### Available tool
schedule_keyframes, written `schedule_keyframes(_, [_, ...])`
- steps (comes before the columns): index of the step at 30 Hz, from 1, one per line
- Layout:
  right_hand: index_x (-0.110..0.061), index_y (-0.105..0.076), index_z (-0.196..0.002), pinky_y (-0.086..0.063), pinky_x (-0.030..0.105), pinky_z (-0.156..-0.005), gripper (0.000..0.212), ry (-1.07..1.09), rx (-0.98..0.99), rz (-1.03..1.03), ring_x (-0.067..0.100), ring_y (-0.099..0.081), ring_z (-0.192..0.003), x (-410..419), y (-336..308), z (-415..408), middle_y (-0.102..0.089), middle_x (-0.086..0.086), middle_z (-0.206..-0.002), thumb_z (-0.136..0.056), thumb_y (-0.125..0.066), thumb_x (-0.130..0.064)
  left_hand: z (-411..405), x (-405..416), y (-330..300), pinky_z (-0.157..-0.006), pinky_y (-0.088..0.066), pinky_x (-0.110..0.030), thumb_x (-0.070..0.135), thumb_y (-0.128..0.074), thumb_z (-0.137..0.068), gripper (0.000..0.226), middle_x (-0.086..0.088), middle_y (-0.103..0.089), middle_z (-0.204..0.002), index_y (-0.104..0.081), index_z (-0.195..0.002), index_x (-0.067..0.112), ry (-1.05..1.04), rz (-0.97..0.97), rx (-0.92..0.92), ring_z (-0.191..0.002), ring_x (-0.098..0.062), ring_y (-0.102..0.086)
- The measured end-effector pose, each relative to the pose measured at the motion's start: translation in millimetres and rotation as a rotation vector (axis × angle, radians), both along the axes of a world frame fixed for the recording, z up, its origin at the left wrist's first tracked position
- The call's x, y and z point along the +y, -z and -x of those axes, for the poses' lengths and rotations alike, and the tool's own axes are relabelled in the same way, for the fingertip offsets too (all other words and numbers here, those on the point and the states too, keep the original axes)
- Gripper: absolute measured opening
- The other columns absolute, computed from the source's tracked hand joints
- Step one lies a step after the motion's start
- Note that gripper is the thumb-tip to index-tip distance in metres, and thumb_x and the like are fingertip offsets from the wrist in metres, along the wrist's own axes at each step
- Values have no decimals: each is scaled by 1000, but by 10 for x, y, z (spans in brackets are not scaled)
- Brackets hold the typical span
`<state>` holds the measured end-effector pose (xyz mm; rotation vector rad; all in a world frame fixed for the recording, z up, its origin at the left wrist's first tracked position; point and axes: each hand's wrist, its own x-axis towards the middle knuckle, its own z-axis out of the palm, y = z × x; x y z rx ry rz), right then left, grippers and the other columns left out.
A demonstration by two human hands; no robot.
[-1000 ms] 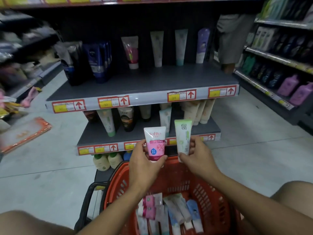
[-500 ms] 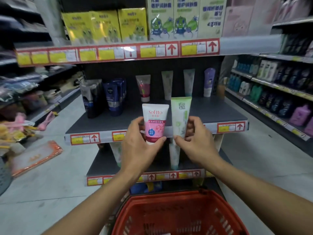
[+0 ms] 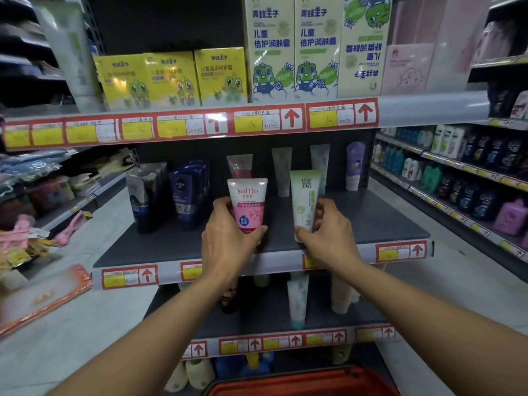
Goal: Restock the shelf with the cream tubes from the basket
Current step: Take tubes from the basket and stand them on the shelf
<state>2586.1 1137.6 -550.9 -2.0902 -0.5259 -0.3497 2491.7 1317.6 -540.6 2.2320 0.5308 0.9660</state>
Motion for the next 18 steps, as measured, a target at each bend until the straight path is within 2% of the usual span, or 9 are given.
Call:
schedule_keyframes(3, [-35, -46, -125, -60, 46, -85, 57, -2, 5, 3, 16, -68, -100, 11, 60, -40, -67, -8, -114, -78, -78, -35, -45, 12, 75, -87, -58, -43, 46, -93, -72, 82, -2, -66, -125, -43, -133, 23, -19, 12, 5, -113, -26, -67])
schedule_keyframes(5, [-36, -44, -125, -60, 45, -85, 58, 7, 2, 20, 15, -67, -102, 15, 89, -46, -65, -8, -116, -76, -77, -41, -38, -14, 105, -84, -57, -44, 50, -91, -72, 88, -2, -66, -129, -39, -137, 23, -55, -1, 17, -113, -28, -67])
schedule_keyframes(8, [-25, -53, -127, -55, 38, -86, 64, 82, -62, 136, 15, -61, -104, -22, 130, -52, -60, -5, -113, -74, -78, -51, -18, -37, 161, -78, -54, -40, 57, -87, -71, 90, -3, -68, -125, -39, -139, 24, -111, -29, 80, -109, -30, -68])
schedule_keyframes(10, [-21, -63, -108, -52, 33, -73, 50, 114, -96, 240, 17, -61, -93, -47, 143, -74, -60, -3, -97, -76, -78, -55, -16, -32, 175, -72, -51, -37, 58, -83, -76, 75, -3, -72, -115, -46, -132, 25, -125, -58, 157, -102, -31, -69])
schedule_keyframes(12, [-20, -65, -91, -51, 32, -64, 42, 115, -57, 336, 19, -63, -84, -20, 117, -127, -62, -4, -87, -78, -75, -59, -44, -5, 141, -72, -53, -39, 57, -81, -78, 65, -3, -73, -109, -50, -125, 25, -125, -58, 211, -99, -33, -69])
schedule_keyframes(15, [-22, -67, -86, -59, 38, -65, 45, 121, 97, 375, 22, -68, -80, 97, 16, -287, -68, -2, -86, -71, -71, -64, -178, 63, 42, -75, -55, -41, 56, -83, -76, 63, -4, -71, -108, -50, -119, 24, -108, -12, 277, -100, -35, -69])
schedule_keyframes(18, [-19, -67, -84, -59, 39, -68, 48, 118, 181, 390, 29, -68, -83, 222, -78, -480, -68, 3, -88, -65, -72, -62, -374, 142, -14, -76, -54, -42, 54, -85, -74, 67, -6, -69, -113, -48, -121, 23, -109, 15, 321, -102, -35, -69])
